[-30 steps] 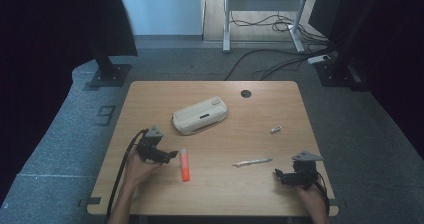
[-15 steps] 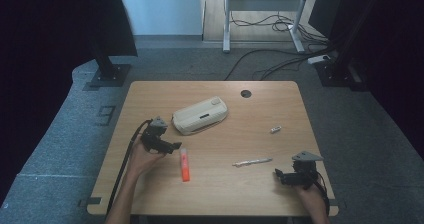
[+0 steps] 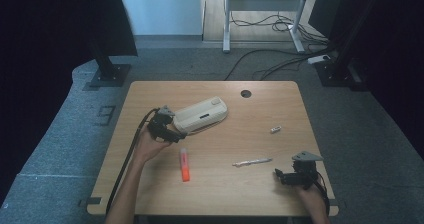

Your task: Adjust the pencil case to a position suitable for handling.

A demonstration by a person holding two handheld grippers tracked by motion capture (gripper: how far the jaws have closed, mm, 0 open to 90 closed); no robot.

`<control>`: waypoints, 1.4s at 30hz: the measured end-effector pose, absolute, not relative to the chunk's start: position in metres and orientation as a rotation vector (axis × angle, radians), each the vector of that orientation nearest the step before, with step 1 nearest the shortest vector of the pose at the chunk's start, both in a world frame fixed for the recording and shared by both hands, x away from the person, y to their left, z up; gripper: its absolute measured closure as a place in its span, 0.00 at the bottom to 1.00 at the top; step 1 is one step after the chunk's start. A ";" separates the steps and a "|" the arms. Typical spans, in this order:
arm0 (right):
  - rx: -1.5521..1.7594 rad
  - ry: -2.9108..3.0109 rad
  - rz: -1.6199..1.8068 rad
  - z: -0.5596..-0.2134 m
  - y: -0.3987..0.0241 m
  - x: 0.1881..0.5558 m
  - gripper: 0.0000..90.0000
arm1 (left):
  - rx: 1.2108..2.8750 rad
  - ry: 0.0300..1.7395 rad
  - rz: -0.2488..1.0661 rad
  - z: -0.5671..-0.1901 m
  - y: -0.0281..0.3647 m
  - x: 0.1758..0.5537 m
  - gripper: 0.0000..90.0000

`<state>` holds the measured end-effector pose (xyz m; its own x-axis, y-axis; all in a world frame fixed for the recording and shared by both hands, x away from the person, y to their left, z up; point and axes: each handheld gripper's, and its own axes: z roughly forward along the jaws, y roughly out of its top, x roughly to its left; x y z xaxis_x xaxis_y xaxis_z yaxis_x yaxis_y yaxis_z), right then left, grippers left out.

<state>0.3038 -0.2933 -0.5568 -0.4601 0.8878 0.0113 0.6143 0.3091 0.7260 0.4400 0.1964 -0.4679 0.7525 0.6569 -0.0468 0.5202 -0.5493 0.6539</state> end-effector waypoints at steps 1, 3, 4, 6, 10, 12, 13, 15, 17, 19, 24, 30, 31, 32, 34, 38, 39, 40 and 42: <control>1.339 2.190 0.951 -0.557 -0.293 0.304 0.04 | 2.281 0.878 0.266 -0.468 0.196 0.440 0.08; 1.339 2.190 0.951 -0.557 -0.293 0.304 0.04 | 2.286 0.871 0.262 -0.465 0.192 0.444 0.08; 1.338 2.190 0.951 -0.557 -0.293 0.304 0.04 | 2.285 0.866 0.266 -0.464 0.191 0.445 0.09; 1.338 2.190 0.950 -0.557 -0.293 0.304 0.04 | 2.297 0.853 0.251 -0.460 0.185 0.452 0.09; 1.338 2.190 0.950 -0.557 -0.293 0.304 0.04 | 2.309 0.845 0.252 -0.457 0.180 0.458 0.09; 1.338 2.190 0.950 -0.557 -0.293 0.304 0.04 | 2.316 0.842 0.241 -0.452 0.174 0.468 0.09; 1.338 2.190 0.950 -0.557 -0.293 0.304 0.04 | 2.316 0.842 0.241 -0.452 0.174 0.468 0.09; 1.336 2.190 0.950 -0.557 -0.293 0.304 0.04 | 2.324 0.837 0.241 -0.451 0.170 0.473 0.09; 1.336 2.190 0.950 -0.557 -0.293 0.304 0.04 | 2.336 0.831 0.225 -0.451 0.165 0.481 0.09; 1.336 2.190 0.950 -0.557 -0.293 0.304 0.04 | 2.337 0.831 0.221 -0.452 0.163 0.483 0.09; 1.336 2.190 0.950 -0.557 -0.293 0.304 0.04 | 2.363 0.834 0.198 -0.462 0.159 0.493 0.11; 1.336 2.190 0.950 -0.557 -0.293 0.304 0.04 | 2.359 0.840 0.157 -0.474 0.158 0.501 0.16; 1.336 2.190 0.950 -0.557 -0.293 0.304 0.04 | 2.359 0.840 0.157 -0.474 0.158 0.501 0.16; 1.336 2.190 0.950 -0.557 -0.293 0.304 0.04 | 2.370 0.843 0.150 -0.478 0.157 0.503 0.16; 1.335 2.190 0.950 -0.557 -0.293 0.304 0.04 | 2.373 0.842 0.134 -0.482 0.157 0.505 0.17; 1.336 2.190 0.950 -0.557 -0.293 0.304 0.04 | 2.374 0.844 0.129 -0.487 0.157 0.507 0.20; 1.336 2.190 0.950 -0.557 -0.293 0.304 0.04 | 2.371 0.848 0.126 -0.489 0.157 0.508 0.20; 1.336 2.190 0.950 -0.557 -0.293 0.304 0.04 | 2.372 0.851 0.126 -0.490 0.157 0.508 0.21; 1.336 2.190 0.950 -0.557 -0.293 0.304 0.04 | 2.377 0.859 0.126 -0.494 0.158 0.510 0.22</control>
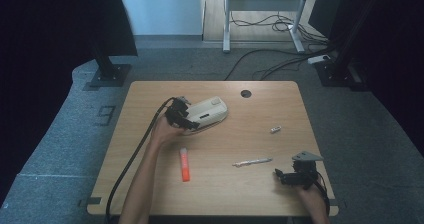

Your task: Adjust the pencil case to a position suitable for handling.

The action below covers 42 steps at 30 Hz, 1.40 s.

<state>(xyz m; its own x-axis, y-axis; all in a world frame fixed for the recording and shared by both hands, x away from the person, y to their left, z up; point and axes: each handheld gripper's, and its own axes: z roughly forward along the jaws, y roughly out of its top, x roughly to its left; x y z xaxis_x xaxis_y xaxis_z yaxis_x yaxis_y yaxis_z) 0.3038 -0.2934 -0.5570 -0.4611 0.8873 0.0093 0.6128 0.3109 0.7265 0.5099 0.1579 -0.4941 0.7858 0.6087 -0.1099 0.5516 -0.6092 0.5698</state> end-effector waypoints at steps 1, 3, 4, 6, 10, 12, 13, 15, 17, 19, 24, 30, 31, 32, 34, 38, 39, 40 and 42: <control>1.336 2.190 0.950 -0.557 -0.293 0.304 0.04 | 2.379 0.859 0.123 -0.495 0.158 0.510 0.22; 1.336 2.190 0.950 -0.557 -0.293 0.304 0.04 | 2.382 0.860 0.123 -0.497 0.158 0.510 0.24; 1.336 2.190 0.950 -0.557 -0.293 0.304 0.04 | 2.387 0.860 0.120 -0.499 0.159 0.510 0.26; 1.336 2.190 0.950 -0.557 -0.293 0.304 0.04 | 2.393 0.861 0.114 -0.502 0.159 0.510 0.28; 1.336 2.190 0.950 -0.557 -0.293 0.304 0.04 | 2.366 0.872 0.102 -0.505 0.162 0.509 0.29; 1.336 2.190 0.950 -0.557 -0.293 0.304 0.04 | 2.372 0.876 0.102 -0.507 0.163 0.508 0.29; 1.336 2.190 0.950 -0.557 -0.293 0.304 0.04 | 2.372 0.876 0.102 -0.507 0.163 0.508 0.31; 1.336 2.190 0.950 -0.557 -0.293 0.304 0.04 | 2.382 0.879 0.104 -0.508 0.163 0.507 0.33; 1.336 2.190 0.950 -0.557 -0.293 0.304 0.04 | 2.391 0.878 0.115 -0.509 0.162 0.506 0.36; 1.336 2.190 0.950 -0.557 -0.293 0.304 0.04 | 2.388 0.885 0.126 -0.511 0.163 0.505 0.37; 1.336 2.190 0.950 -0.557 -0.293 0.304 0.04 | 2.397 0.881 0.195 -0.513 0.163 0.502 0.47; 1.336 2.190 0.950 -0.557 -0.293 0.304 0.04 | 2.401 0.879 0.255 -0.514 0.162 0.498 0.58; 1.337 2.190 0.950 -0.557 -0.293 0.304 0.04 | 2.399 0.881 0.256 -0.513 0.162 0.498 0.61; 1.336 2.190 0.950 -0.557 -0.293 0.304 0.04 | 2.398 0.883 0.260 -0.513 0.162 0.498 0.63; 1.336 2.190 0.950 -0.557 -0.293 0.304 0.04 | 2.392 0.884 0.264 -0.511 0.163 0.497 0.68; 1.338 2.190 0.950 -0.557 -0.293 0.304 0.04 | 2.381 0.883 0.251 -0.509 0.164 0.495 0.73; 1.338 2.190 0.950 -0.557 -0.293 0.304 0.04 | 2.373 0.893 0.231 -0.509 0.165 0.496 0.74; 1.338 2.190 0.950 -0.557 -0.293 0.304 0.04 | 2.367 0.898 0.216 -0.509 0.166 0.497 0.74; 1.337 2.190 0.950 -0.557 -0.293 0.304 0.04 | 2.331 0.924 0.170 -0.509 0.170 0.498 0.74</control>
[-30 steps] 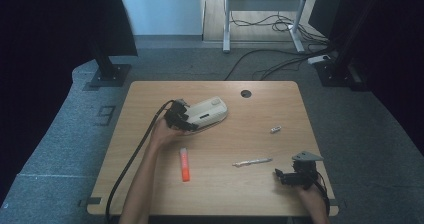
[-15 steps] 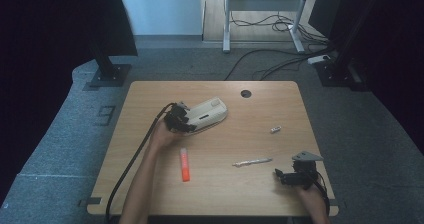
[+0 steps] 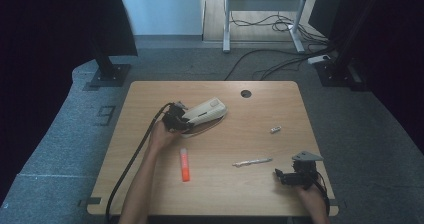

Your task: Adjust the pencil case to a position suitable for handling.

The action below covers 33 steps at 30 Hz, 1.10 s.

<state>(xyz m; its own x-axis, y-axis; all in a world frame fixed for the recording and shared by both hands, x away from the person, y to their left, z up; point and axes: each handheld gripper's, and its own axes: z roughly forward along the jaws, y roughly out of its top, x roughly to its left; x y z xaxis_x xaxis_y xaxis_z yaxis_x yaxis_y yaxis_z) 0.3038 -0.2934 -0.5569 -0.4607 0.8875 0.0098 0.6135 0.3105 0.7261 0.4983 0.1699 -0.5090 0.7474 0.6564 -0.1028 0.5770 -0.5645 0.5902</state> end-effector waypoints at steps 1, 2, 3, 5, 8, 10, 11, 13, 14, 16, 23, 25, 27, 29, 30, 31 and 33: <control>1.338 2.190 0.950 -0.557 -0.293 0.304 0.04 | 2.318 0.937 0.155 -0.509 0.171 0.499 0.74; 1.338 2.190 0.950 -0.557 -0.293 0.304 0.04 | 2.302 0.944 0.136 -0.509 0.173 0.499 0.74; 1.338 2.190 0.950 -0.557 -0.293 0.304 0.04 | 2.302 0.944 0.136 -0.509 0.173 0.499 0.74; 1.338 2.190 0.950 -0.557 -0.293 0.304 0.04 | 2.299 0.937 0.145 -0.508 0.174 0.496 0.76; 1.336 2.190 0.951 -0.557 -0.293 0.304 0.04 | 2.312 0.923 0.161 -0.506 0.174 0.492 0.78; 1.339 2.190 0.950 -0.557 -0.293 0.304 0.04 | 2.319 0.914 0.170 -0.505 0.175 0.490 0.80; 1.339 2.190 0.950 -0.557 -0.293 0.304 0.04 | 2.319 0.914 0.170 -0.505 0.175 0.490 0.80; 1.339 2.189 0.951 -0.557 -0.293 0.304 0.04 | 2.323 0.913 0.164 -0.503 0.176 0.487 0.81; 1.338 2.190 0.950 -0.557 -0.293 0.304 0.04 | 2.319 0.917 0.167 -0.502 0.176 0.486 0.82; 1.338 2.190 0.951 -0.557 -0.293 0.304 0.04 | 2.317 0.925 0.161 -0.501 0.178 0.482 0.82; 1.338 2.190 0.950 -0.557 -0.293 0.304 0.04 | 2.329 0.931 0.187 -0.499 0.179 0.471 0.82; 1.338 2.190 0.950 -0.557 -0.293 0.304 0.04 | 2.319 0.942 0.172 -0.498 0.182 0.469 0.82; 1.338 2.190 0.950 -0.557 -0.293 0.304 0.04 | 2.314 0.947 0.161 -0.497 0.185 0.466 0.82; 1.338 2.190 0.950 -0.557 -0.293 0.304 0.04 | 2.311 0.951 0.168 -0.496 0.187 0.463 0.82; 1.338 2.190 0.950 -0.557 -0.293 0.304 0.04 | 2.312 0.948 0.172 -0.495 0.188 0.461 0.82; 1.338 2.190 0.950 -0.557 -0.293 0.304 0.04 | 2.312 0.948 0.172 -0.495 0.188 0.461 0.82; 1.338 2.190 0.950 -0.557 -0.293 0.304 0.04 | 2.307 0.953 0.176 -0.493 0.190 0.458 0.83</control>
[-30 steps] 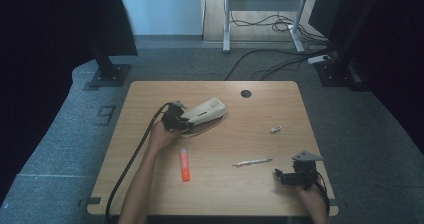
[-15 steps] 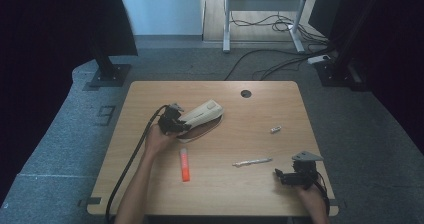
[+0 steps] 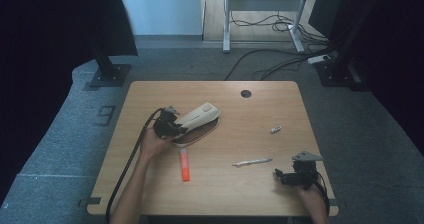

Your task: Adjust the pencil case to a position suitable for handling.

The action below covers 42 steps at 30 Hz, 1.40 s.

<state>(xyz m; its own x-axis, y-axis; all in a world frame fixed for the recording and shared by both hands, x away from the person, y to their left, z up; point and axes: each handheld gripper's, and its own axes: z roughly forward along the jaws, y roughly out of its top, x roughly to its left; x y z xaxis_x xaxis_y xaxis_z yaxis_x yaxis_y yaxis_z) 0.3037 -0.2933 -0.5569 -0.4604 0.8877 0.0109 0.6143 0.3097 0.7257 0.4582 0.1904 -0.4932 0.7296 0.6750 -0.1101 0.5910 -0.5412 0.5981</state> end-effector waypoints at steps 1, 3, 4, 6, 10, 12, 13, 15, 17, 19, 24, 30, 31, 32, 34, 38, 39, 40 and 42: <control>1.338 2.190 0.950 -0.557 -0.293 0.304 0.04 | 2.303 0.955 0.171 -0.493 0.192 0.456 0.83; 1.338 2.190 0.950 -0.557 -0.293 0.304 0.04 | 2.291 0.963 0.157 -0.491 0.197 0.452 0.83; 1.338 2.190 0.950 -0.557 -0.293 0.304 0.04 | 2.291 0.963 0.157 -0.491 0.197 0.452 0.83; 1.338 2.190 0.950 -0.557 -0.293 0.304 0.04 | 2.288 0.971 0.147 -0.491 0.201 0.448 0.83; 1.338 2.190 0.950 -0.557 -0.293 0.304 0.04 | 2.271 1.008 0.124 -0.488 0.207 0.439 0.83; 1.338 2.190 0.951 -0.557 -0.293 0.304 0.04 | 2.268 1.014 0.122 -0.487 0.210 0.435 0.83; 1.338 2.190 0.951 -0.557 -0.293 0.304 0.04 | 2.263 1.019 0.121 -0.486 0.211 0.433 0.83; 1.339 2.190 0.950 -0.557 -0.293 0.304 0.04 | 2.249 1.028 0.119 -0.486 0.214 0.430 0.83; 1.338 2.190 0.950 -0.557 -0.293 0.304 0.04 | 2.241 1.036 0.111 -0.486 0.217 0.426 0.83; 1.338 2.190 0.950 -0.557 -0.293 0.304 0.04 | 2.228 1.041 0.110 -0.485 0.220 0.421 0.83; 1.340 2.189 0.951 -0.557 -0.293 0.304 0.04 | 2.210 1.054 0.109 -0.485 0.225 0.412 0.83; 1.339 2.189 0.950 -0.557 -0.293 0.304 0.04 | 2.174 1.056 0.109 -0.489 0.230 0.398 0.83; 1.339 2.190 0.950 -0.557 -0.293 0.304 0.04 | 2.170 1.055 0.105 -0.490 0.232 0.395 0.83; 1.338 2.189 0.950 -0.557 -0.293 0.304 0.04 | 2.172 1.054 0.104 -0.490 0.233 0.395 0.83; 1.339 2.190 0.950 -0.557 -0.293 0.304 0.04 | 2.166 1.053 0.106 -0.489 0.236 0.393 0.83; 1.339 2.190 0.950 -0.557 -0.293 0.304 0.04 | 2.163 1.057 0.105 -0.490 0.238 0.391 0.83; 1.338 2.190 0.950 -0.557 -0.293 0.304 0.04 | 2.152 1.060 0.103 -0.491 0.239 0.390 0.83; 1.338 2.190 0.950 -0.557 -0.293 0.304 0.04 | 2.151 1.060 0.106 -0.491 0.239 0.390 0.83; 1.339 2.190 0.950 -0.557 -0.293 0.304 0.04 | 2.153 1.060 0.108 -0.491 0.239 0.390 0.83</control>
<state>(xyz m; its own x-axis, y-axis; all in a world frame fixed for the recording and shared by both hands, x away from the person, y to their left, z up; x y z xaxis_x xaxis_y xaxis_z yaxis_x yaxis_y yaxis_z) 0.3037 -0.2933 -0.5568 -0.4602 0.8877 0.0109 0.6144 0.3097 0.7257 0.3897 0.2389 -0.4909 0.6576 0.7183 -0.2273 0.6575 -0.3999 0.6386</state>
